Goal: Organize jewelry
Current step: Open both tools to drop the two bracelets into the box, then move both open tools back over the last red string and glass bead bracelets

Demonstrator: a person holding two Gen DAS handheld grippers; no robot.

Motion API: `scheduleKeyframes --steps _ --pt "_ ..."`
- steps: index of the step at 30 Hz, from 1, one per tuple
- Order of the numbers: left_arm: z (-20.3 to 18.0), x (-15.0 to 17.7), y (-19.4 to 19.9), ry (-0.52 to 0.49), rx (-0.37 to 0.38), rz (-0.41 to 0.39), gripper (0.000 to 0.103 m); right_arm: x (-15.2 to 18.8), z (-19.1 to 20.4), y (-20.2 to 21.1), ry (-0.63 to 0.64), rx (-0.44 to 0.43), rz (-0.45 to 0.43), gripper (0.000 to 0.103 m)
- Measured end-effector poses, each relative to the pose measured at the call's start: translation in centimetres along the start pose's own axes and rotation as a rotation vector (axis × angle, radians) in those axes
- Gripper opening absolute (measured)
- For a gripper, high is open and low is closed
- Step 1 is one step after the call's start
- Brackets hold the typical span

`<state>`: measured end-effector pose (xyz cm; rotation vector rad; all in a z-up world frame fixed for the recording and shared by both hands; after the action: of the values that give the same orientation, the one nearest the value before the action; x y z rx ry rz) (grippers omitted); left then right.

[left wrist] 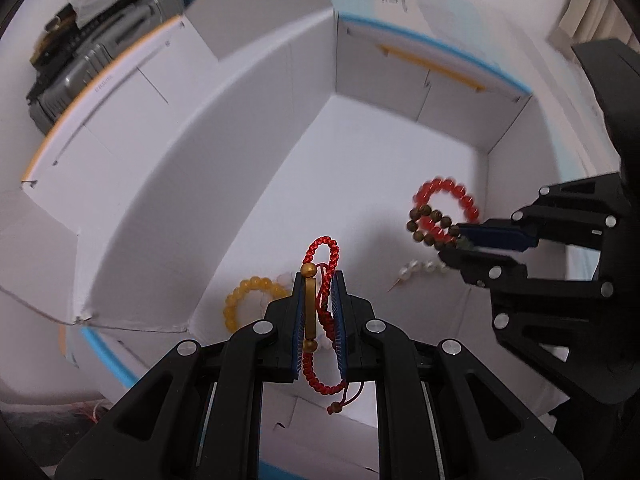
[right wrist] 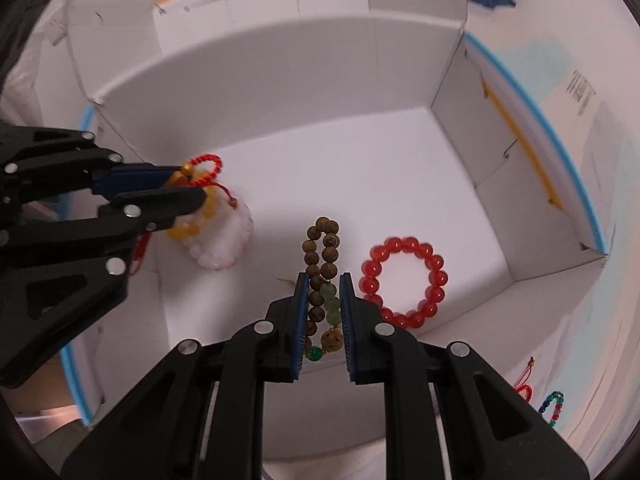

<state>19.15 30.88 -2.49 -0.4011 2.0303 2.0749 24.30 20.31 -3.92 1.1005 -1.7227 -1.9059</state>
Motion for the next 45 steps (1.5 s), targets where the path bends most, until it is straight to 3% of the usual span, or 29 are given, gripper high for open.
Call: scheduleKeyframes --steps 7,12,13,15,17,21,29,36,45 --pt "0.6 -0.3 -2.8 0.001 -0.006 0.11 0.012 -0.9 0.2 -2.6 0.004 0.014 0.104 0.015" --pt "0.6 -0.3 -2.7 -0.013 -0.036 0.095 0.016 -0.8 0.3 -3.2 0.014 0.017 0.093 0.017" --pt "0.6 -0.4 -2.5 -0.012 -0.046 0.082 0.016 -0.7 0.2 -3.0 0.009 0.011 0.081 0.02" --pt "0.5 -0.3 -1.7 -0.015 -0.077 0.037 0.021 -0.4 0.2 -2.2 0.006 0.012 0.05 0.04" --pt "0.6 -0.3 -0.9 0.003 -0.089 -0.003 0.041 -0.1 0.3 -1.3 0.01 0.016 0.015 0.048" --pt "0.8 -0.1 1.3 0.052 -0.109 -0.093 0.054 0.9 0.2 1.1 0.004 0.043 -0.076 0.061" --pt "0.1 0.5 5.2 0.105 -0.135 -0.227 0.073 2.7 -2.4 5.1 -0.071 0.08 -0.224 0.078" --pt "-1.5 0.8 7.0 0.121 -0.128 -0.291 0.085 4.0 -3.9 8.7 -0.139 0.117 -0.343 0.089" --pt "-4.8 0.8 8.6 0.098 -0.119 -0.35 0.096 7.2 -6.7 11.1 -0.208 0.153 -0.402 0.095"
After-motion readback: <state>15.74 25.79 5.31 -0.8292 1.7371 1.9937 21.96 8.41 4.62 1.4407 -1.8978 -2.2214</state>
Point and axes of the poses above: each gripper's, at about its wrist camera, not at the fingertips, and y roughly against the way its jaws point, z to its left, x to its underside, the point moved 1 cm from there along -y, roughly the way its jaws point
